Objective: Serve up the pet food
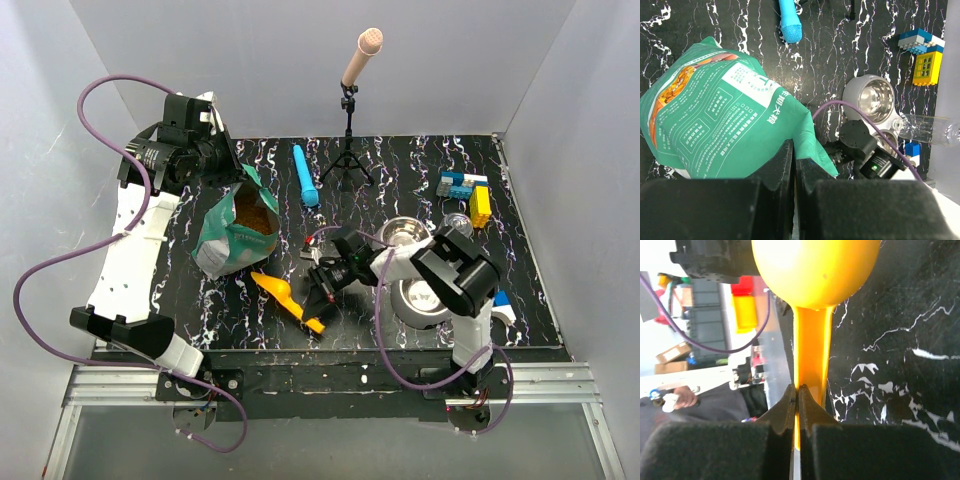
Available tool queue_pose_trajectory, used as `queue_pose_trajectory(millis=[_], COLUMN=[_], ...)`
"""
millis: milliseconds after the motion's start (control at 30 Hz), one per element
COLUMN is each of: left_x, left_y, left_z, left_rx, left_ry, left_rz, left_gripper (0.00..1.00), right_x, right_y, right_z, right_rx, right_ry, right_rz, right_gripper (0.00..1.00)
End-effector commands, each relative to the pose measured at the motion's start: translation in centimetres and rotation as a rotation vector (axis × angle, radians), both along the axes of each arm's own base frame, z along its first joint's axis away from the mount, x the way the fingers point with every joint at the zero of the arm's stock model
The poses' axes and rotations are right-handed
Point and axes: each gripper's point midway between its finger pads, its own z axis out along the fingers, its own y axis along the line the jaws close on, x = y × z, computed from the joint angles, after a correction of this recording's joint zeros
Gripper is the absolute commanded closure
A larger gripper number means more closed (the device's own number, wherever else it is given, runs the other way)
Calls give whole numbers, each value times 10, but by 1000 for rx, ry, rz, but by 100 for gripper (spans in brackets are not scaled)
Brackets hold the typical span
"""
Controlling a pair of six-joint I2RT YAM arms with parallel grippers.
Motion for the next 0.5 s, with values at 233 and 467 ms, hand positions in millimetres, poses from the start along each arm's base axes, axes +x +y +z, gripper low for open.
queue_pose_trajectory(millis=[233,467], left_x=[-1,-1], left_y=[-8,-8], left_z=[45,43], left_rx=[-90,-93], left_ry=[-139,-132], left_rz=[-15,-13], left_gripper=[100,100], right_x=[11,14], right_y=[2,-10], right_z=[-13,-50], right_rx=[86,-81], right_ry=[134,44], right_rz=[26,-20], right_gripper=[94,83])
